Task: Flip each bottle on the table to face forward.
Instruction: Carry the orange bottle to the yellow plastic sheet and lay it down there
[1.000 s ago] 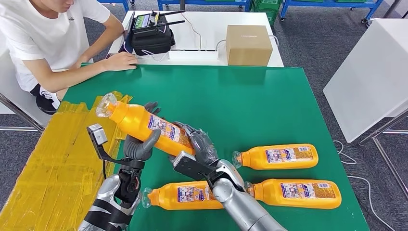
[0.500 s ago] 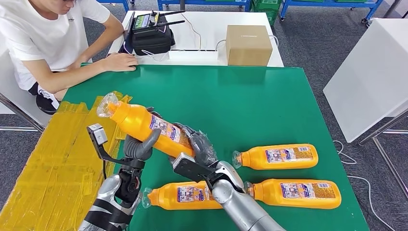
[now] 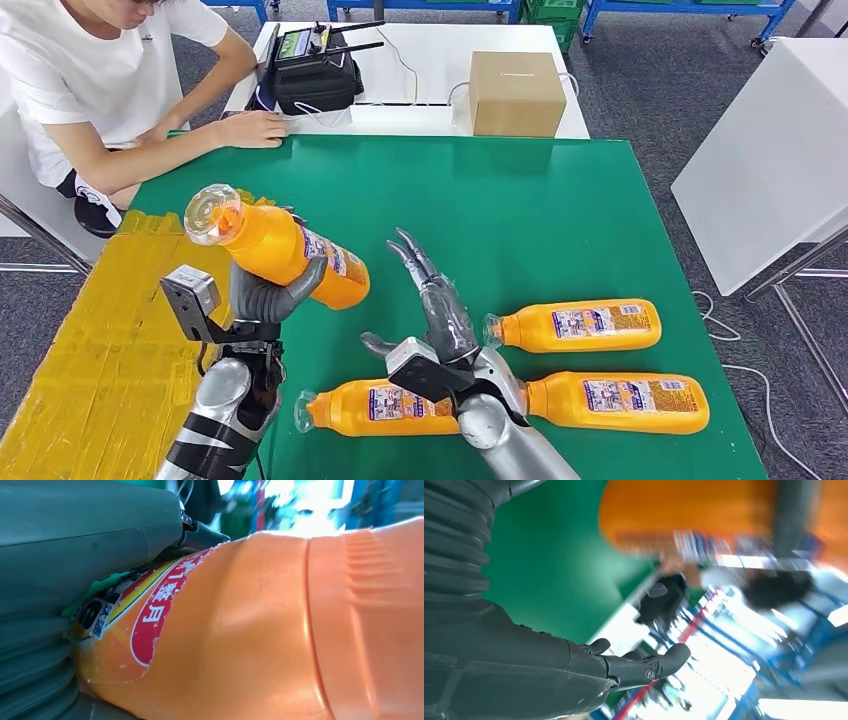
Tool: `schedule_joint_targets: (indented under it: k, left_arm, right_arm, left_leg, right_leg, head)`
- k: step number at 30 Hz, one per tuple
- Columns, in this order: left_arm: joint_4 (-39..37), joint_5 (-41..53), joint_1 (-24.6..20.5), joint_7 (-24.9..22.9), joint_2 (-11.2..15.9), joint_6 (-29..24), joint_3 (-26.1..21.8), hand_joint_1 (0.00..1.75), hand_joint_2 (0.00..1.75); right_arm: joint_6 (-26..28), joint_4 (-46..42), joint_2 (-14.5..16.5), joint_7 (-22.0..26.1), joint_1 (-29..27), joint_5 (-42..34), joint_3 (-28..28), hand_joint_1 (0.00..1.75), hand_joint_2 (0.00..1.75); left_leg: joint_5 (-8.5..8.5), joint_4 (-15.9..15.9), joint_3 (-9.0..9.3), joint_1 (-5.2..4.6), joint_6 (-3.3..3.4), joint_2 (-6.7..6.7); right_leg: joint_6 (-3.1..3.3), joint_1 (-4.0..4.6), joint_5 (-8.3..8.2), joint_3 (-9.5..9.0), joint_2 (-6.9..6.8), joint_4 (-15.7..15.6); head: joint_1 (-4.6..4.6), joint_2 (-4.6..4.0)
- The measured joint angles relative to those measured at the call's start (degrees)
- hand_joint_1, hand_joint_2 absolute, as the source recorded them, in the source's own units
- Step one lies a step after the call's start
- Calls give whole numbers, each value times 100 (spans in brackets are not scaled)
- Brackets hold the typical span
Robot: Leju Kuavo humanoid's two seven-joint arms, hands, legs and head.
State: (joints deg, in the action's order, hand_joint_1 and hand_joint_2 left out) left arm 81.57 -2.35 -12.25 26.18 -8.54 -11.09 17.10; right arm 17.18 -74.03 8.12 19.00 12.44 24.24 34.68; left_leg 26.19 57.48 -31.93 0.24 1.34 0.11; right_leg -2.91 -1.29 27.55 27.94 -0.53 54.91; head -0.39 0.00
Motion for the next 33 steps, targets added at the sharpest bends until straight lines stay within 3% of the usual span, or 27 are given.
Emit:
schedule_joint_targets:
  k: [4,7,11,13,15,18,21,28,33]
  left_arm:
    - [243,1329,15,129,91,-853,-1,175,175]
    - [372,2572,14,-57,164,-1597,3,175,175]
    - [504,6140,0,-788,226,-2710,-206,175,175]
    - [534,8077,-34,-1238,260,-2847,-464,175,175]
    - [386,9110,-125,-1773,386,-2862,-677,175,175]
    - [-159,9158,-344,-2470,681,-2861,-885,175,175]
    - [-888,9146,-576,-2847,980,-2852,-1047,175,175]
    - [-2793,8987,-1100,-3143,1518,-2726,-1371,175,175]
    - [-3892,8855,-1345,-3183,1728,-2660,-1588,175,175]
  right_arm:
    - [151,-845,-138,149,-338,-55,-136,0,175]
    - [204,-1356,-227,259,-534,-62,-220,0,175]
    - [155,-2015,-368,405,-759,-94,-287,0,175]
    - [51,-2290,-447,447,-827,-192,-313,0,175]
    - [-51,-2518,-516,487,-899,-308,-366,0,175]
    - [-162,-2762,-603,525,-1006,-423,-484,0,175]
    - [-199,-2892,-662,540,-1073,-423,-576,0,175]
    - [-293,-2985,-756,556,-1171,-434,-699,0,175]
    - [-339,-2994,-794,561,-1182,-485,-724,0,175]
  left_leg:
    - [0,-1,0,0,0,0]
    - [0,-1,1,1,0,0]
    - [0,-1,0,0,0,1]
    - [0,-1,1,0,0,1]
    - [0,-2,3,0,0,1]
    - [-1,-2,7,1,-1,2]
    - [-4,-2,9,5,-5,1]
    - [-5,-3,5,7,-7,4]
    - [-5,-3,3,7,-7,4]
  right_leg:
    - [0,1,0,0,0,0]
    - [0,1,0,0,0,0]
    - [0,1,0,-1,0,0]
    - [0,0,0,-1,0,0]
    - [0,0,0,-1,2,0]
    - [1,5,0,-2,4,0]
    - [1,9,0,-5,1,2]
    - [1,8,0,-1,7,5]
    - [1,7,0,0,4,4]
  head:
    - [-1,0]
    - [0,0]
    - [-1,0]
    - [0,0]
    - [-1,0]
    - [-2,0]
    - [-1,0]
    - [1,0]
    - [1,0]
